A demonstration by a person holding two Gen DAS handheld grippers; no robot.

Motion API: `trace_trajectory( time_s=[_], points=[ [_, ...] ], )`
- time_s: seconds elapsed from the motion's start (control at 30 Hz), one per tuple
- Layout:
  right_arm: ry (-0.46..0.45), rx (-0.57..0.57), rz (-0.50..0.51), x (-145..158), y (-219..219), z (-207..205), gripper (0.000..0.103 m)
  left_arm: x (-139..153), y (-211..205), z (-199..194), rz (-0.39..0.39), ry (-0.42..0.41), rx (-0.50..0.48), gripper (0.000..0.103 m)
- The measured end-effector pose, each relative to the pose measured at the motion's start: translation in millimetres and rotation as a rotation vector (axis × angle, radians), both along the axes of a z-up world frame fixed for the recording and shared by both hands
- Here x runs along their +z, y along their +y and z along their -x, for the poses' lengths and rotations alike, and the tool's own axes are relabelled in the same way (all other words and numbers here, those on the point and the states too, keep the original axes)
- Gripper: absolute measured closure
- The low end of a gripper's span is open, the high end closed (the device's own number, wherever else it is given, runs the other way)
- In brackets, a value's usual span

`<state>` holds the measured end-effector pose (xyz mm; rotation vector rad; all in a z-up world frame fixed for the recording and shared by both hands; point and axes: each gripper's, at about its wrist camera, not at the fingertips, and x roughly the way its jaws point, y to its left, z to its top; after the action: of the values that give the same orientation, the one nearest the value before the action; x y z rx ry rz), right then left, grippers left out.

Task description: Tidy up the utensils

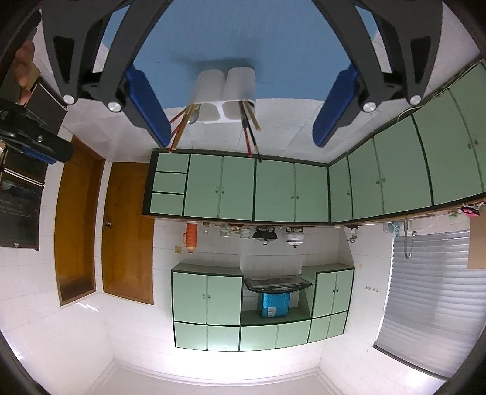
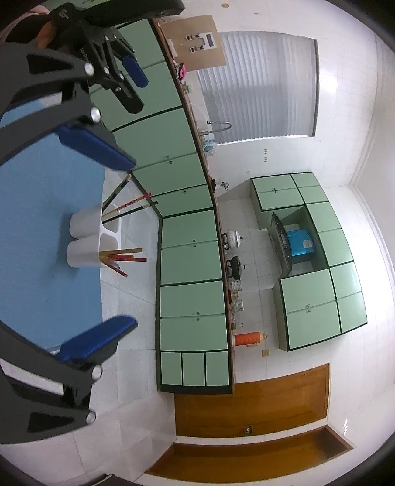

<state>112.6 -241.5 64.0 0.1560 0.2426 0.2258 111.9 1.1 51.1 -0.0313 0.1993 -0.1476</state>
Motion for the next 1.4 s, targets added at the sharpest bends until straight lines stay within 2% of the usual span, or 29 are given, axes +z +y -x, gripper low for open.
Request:
trace_trajectory(
  time_s=[0.2,0.5,1.0,1.4],
  points=[
    [-0.009,0.000,0.021,4.4,4.7,12.7,0.006,5.3,6.0,19.6,0.016,-0.005,-0.003,0.006],
    [-0.026,0.002,0.024,9.5,8.6,30.3,0.006,12.0,-0.6,38.6,-0.002,-0.021,-0.020,0.006],
    [-0.066,0.054,0.056,19.0,18.5,62.1,0.006,17.0,-2.3,58.1,-0.009,-0.039,-0.018,0.006],
    [-0.064,0.058,0.085,16.4,24.4,73.1,0.006,13.7,-4.5,75.8,-0.015,-0.041,-0.024,0.006]
  ],
)
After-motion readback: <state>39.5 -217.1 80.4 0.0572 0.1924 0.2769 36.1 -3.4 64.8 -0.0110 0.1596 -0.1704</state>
